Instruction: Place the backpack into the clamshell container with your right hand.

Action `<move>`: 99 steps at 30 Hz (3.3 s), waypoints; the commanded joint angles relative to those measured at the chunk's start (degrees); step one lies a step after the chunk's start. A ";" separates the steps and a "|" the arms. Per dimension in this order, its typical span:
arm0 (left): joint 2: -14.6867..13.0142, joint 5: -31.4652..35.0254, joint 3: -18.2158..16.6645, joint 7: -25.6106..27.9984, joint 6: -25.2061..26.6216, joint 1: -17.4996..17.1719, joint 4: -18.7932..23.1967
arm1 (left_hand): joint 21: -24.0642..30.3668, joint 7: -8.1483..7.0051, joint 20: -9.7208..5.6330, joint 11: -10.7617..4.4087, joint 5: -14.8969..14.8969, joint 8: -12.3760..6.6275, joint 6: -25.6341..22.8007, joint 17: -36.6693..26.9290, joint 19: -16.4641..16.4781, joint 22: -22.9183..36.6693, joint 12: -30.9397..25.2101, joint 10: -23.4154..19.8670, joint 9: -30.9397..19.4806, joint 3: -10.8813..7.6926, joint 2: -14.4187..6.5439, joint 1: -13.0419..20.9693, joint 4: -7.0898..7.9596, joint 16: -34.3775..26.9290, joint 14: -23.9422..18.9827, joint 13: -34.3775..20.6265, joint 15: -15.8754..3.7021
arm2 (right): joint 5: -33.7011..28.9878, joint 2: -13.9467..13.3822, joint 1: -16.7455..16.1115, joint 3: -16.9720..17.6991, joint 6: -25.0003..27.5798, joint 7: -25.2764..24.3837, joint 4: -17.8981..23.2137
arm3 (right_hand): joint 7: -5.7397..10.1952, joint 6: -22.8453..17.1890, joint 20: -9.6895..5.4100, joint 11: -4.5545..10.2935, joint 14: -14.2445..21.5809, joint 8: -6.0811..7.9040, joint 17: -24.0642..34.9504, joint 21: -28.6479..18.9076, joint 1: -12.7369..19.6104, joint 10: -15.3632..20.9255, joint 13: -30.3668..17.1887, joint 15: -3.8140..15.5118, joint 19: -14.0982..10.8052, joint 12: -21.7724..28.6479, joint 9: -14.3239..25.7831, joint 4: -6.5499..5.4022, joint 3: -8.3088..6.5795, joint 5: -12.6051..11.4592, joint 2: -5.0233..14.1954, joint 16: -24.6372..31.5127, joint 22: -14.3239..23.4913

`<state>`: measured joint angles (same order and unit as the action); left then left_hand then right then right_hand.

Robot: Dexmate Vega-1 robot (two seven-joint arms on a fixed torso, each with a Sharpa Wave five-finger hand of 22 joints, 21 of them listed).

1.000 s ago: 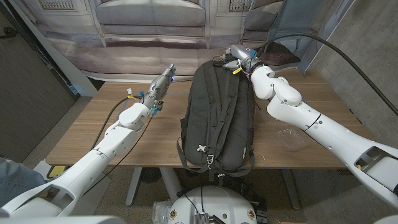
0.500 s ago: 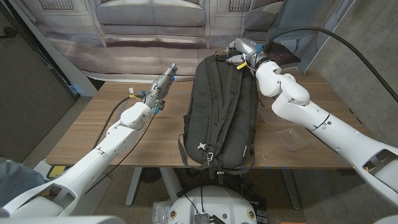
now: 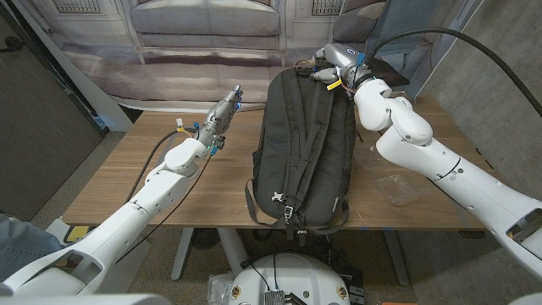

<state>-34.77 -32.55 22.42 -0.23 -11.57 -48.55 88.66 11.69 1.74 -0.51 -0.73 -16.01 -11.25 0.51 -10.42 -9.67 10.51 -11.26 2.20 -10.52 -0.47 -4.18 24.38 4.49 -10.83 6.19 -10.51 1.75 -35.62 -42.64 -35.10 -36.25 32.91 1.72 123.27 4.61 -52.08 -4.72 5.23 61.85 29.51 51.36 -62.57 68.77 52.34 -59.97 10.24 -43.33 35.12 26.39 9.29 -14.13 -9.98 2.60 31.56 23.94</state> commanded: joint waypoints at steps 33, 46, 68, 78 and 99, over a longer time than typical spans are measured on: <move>0.91 0.51 1.22 -1.78 0.15 2.64 -2.03 | 0.17 0.33 0.17 0.01 0.17 -0.03 -0.37 -0.12 -1.52 0.23 -0.24 0.16 -0.15 0.65 -0.63 0.43 -0.01 0.06 0.18 -0.18 -0.07 | 3.46 -8.24 -0.55 8.48 15.17 9.47 18.42 | 0.24 -0.30 -7.24 1.30 1.52 -0.30 0.59 -2.10 3.16 2.20 -0.82 3.09 1.03 -1.44 0.57 -0.75 -1.75 -0.28 3.24 -0.98 -1.13; 1.32 0.45 1.61 -2.47 -0.13 3.10 -2.47 | 0.18 0.30 0.14 -0.05 0.19 -0.02 -0.35 -0.12 -1.54 0.23 -0.29 0.03 -0.15 0.75 -0.69 0.48 0.00 0.05 0.19 -0.18 -0.11 | 8.44 -12.17 -0.49 11.25 19.64 9.03 23.02 | 0.32 -0.19 -7.24 1.50 1.60 -0.61 0.60 -2.67 3.12 2.24 -0.94 3.11 1.29 -2.07 0.68 -0.76 -1.90 -0.27 3.29 -1.38 -1.69; 0.99 0.63 1.61 -1.90 0.56 2.80 -1.24 | 0.20 0.30 0.14 -0.18 0.22 -0.02 -0.36 -0.12 -1.55 0.23 -0.25 0.11 -0.15 0.89 -0.81 0.55 0.00 0.02 0.15 -0.18 -0.14 | 17.27 -17.11 3.70 12.87 27.05 6.34 27.79 | 0.24 -0.28 -7.22 1.39 1.82 -0.93 0.90 -3.62 3.11 2.54 -1.37 3.13 1.46 -2.88 1.03 -0.73 -2.16 -0.29 3.28 -1.80 -2.68; 0.87 1.09 1.96 -1.42 1.54 3.02 -0.32 | 0.20 0.30 0.20 0.01 0.24 -0.01 -0.33 -0.12 -1.57 0.24 -0.26 0.08 -0.15 0.95 -0.88 0.60 0.00 0.03 0.17 -0.18 -0.06 | 22.53 -19.70 4.73 15.31 29.40 3.46 29.23 | 0.19 -0.33 -7.22 1.35 1.92 -1.14 1.01 -4.06 3.09 2.56 -1.62 3.13 1.64 -3.32 1.18 -0.72 -2.30 -0.29 3.26 -2.05 -3.24; 1.02 1.25 2.24 -1.45 1.98 3.38 -0.28 | 0.21 0.28 0.20 0.06 0.29 -0.02 -0.38 -0.12 -1.60 0.24 -0.25 0.11 -0.15 1.06 -1.00 0.67 0.01 0.04 0.23 -0.18 -0.11 | 37.43 -23.45 3.01 26.20 31.62 -2.44 30.66 | 0.44 -0.19 -7.21 1.53 1.86 -1.52 1.32 -4.77 3.00 2.50 -2.26 3.15 2.05 -4.08 1.61 -0.75 -2.54 -0.31 3.28 -2.51 -4.30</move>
<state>-33.96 -31.38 24.51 -1.43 -9.60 -45.54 88.75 11.69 1.74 -0.51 -0.73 -16.01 -11.25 0.51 -10.42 -9.67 10.51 -11.26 2.20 -10.52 0.39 -4.63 24.84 4.42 -10.82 6.19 -10.51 1.75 -5.59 -64.44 -32.14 -14.68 63.19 1.32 153.27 4.69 -52.17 -4.30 5.74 62.66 27.93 52.52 -67.01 68.97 53.66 -62.12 10.65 -41.69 31.23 27.78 9.28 -14.59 -10.01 2.40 29.39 19.65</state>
